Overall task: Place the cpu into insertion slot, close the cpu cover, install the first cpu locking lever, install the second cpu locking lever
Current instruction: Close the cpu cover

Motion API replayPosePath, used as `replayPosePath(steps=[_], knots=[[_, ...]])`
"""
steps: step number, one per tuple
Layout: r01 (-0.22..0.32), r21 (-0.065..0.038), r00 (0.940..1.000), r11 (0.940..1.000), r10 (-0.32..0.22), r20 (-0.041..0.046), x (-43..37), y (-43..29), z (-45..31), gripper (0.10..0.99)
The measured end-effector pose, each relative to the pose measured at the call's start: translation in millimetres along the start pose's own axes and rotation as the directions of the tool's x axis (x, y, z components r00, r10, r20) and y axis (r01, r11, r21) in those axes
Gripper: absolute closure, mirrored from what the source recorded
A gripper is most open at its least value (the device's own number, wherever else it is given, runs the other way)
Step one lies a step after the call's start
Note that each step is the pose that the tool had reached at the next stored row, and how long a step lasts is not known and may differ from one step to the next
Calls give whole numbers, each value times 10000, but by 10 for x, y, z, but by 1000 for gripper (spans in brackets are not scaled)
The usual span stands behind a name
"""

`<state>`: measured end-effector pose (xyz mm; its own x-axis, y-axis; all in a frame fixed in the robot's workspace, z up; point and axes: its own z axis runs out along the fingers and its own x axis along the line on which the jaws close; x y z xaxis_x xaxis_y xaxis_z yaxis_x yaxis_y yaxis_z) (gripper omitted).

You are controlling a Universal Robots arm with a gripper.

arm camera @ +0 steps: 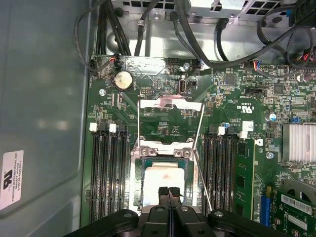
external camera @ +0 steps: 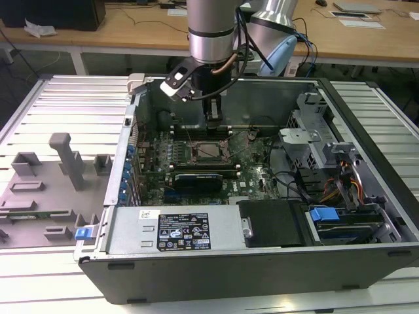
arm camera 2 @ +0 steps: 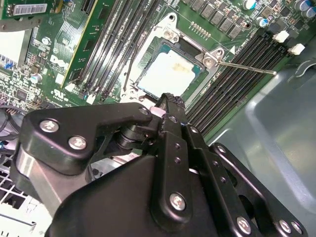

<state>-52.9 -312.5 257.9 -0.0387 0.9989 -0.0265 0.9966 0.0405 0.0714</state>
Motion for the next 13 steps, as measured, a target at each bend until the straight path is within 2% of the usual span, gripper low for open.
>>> replayPosePath(steps=[3, 7, 9, 11, 13], knots=[[1, 1, 10000, 10000, -1, 1, 0, 2, -8, 980], [1, 0, 10000, 10000, -1, -1, -2, 6, -69, 980], [3, 1, 10000, 10000, -3, 1, -2, 11, -71, 980], [2, 0, 10000, 10000, -2, 0, -4, 76, -65, 980], [0, 0, 10000, 10000, 0, -1, -6, 109, -63, 980]])
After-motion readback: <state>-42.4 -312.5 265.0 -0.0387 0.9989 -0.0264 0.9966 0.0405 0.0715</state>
